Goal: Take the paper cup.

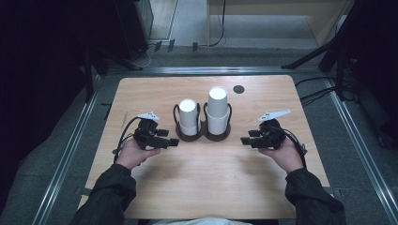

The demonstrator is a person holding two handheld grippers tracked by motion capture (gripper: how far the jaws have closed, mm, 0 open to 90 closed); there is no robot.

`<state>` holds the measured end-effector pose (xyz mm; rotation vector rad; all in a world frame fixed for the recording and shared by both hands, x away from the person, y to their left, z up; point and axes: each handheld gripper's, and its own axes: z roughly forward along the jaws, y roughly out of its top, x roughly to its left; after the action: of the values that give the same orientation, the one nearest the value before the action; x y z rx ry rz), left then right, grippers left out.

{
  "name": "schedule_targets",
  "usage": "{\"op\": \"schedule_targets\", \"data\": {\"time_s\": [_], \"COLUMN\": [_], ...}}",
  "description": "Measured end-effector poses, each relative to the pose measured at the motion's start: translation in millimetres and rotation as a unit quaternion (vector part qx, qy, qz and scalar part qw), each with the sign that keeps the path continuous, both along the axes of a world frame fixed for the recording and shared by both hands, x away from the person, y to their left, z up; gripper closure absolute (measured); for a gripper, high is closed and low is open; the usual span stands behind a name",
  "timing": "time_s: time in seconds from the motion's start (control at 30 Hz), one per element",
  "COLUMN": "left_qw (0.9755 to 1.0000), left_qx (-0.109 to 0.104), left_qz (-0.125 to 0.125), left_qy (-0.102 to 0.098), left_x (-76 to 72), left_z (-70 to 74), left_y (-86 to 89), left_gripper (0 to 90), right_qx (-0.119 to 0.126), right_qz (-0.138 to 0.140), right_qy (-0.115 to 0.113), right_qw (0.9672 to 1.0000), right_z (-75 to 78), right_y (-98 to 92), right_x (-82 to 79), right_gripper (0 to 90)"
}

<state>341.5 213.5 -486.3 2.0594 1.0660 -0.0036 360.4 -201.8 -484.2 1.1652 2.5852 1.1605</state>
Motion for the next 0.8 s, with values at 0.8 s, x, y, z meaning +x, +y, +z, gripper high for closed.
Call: {"op": "schedule_targets", "data": {"time_s": [0.8], "left_qw": [0.9997], "left_qx": [-0.001], "left_qz": [-0.020], "left_qy": [0.014], "left_x": [-1.1], "left_z": [2.2], "left_y": [0.4], "left_gripper": [57.3], "right_qx": [0.009], "right_qz": [0.020], "right_qy": [-0.005], "right_qw": [0.9997], "right_z": [2.9], "right_y": [3.8], "right_x": [0.2], "right_gripper": [51.6]}}
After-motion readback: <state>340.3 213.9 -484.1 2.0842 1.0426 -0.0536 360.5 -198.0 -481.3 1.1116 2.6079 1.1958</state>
